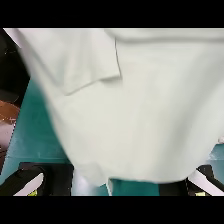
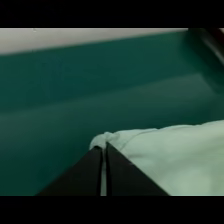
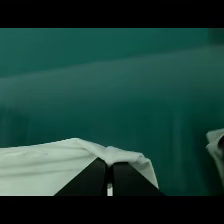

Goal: Fold the shirts.

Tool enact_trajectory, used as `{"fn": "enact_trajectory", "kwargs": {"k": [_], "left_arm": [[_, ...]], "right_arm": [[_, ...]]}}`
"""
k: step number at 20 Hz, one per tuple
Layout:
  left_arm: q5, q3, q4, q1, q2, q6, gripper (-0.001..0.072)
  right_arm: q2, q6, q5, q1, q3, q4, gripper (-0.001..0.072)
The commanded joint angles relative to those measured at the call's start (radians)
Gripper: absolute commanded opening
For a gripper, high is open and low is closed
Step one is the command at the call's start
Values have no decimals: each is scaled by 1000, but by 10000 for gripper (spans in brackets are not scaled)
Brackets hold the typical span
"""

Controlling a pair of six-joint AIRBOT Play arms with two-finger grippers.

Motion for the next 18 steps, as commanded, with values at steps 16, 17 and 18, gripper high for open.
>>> {"fn": "enact_trajectory", "kwargs": {"k": [16, 17, 18], "left_arm": [[294, -84, 18, 47, -587, 68, 28], [233, -84, 18, 62, -587, 80, 27], [170, -89, 15, 75, -587, 120, 27]], "right_arm": [[-595, -8, -251, 259, 38, -274, 10], [-594, -10, -206, 267, 25, -315, 10], [-584, -11, -178, 278, -10, -348, 10]]}}
